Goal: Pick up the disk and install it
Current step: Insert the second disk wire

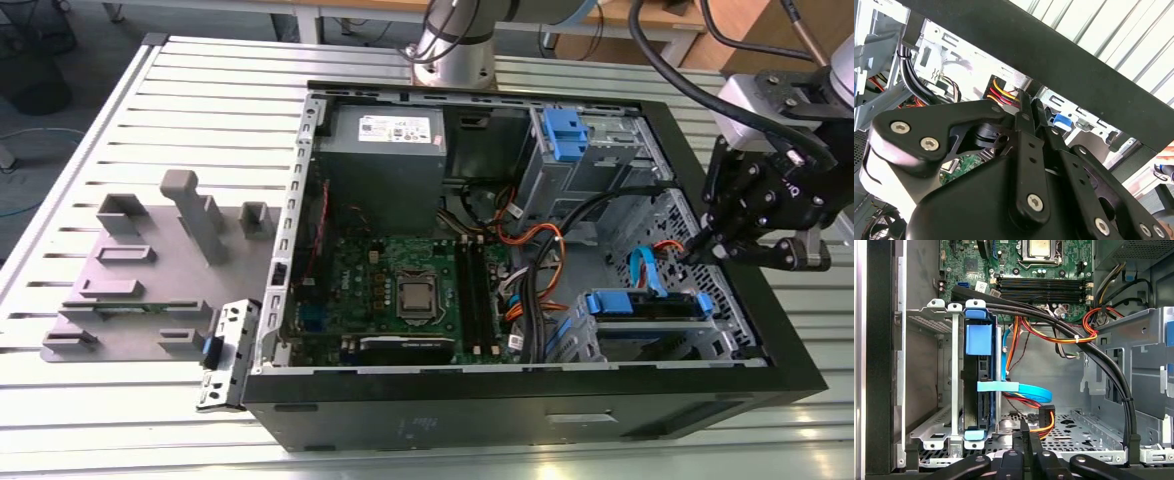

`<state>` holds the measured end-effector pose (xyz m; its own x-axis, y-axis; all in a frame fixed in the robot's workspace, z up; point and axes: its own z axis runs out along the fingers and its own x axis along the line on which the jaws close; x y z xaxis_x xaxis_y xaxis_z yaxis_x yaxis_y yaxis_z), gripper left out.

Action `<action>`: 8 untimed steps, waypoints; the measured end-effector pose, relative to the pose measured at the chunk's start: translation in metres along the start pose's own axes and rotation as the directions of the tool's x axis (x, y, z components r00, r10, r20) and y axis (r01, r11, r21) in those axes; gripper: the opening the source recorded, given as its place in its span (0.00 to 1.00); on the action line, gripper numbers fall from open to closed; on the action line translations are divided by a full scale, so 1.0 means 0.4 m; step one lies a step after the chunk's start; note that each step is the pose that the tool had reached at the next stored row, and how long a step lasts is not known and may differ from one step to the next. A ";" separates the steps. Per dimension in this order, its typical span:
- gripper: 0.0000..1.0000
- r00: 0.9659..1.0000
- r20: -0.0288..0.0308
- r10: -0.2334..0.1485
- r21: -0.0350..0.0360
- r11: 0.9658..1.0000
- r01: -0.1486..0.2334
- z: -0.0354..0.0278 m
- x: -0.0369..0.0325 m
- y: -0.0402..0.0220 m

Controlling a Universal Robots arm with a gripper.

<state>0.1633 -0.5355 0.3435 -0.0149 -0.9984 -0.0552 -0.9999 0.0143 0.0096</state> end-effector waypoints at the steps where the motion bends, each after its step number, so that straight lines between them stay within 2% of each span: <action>1: 0.16 1.000 0.000 0.000 0.000 1.000 0.000 0.000 0.000 0.000; 8: 0.16 1.000 0.000 0.000 0.000 1.000 0.000 0.000 0.000 0.002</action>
<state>0.1625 -0.5354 0.3435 -0.0149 -0.9984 -0.0550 -0.9999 0.0144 0.0096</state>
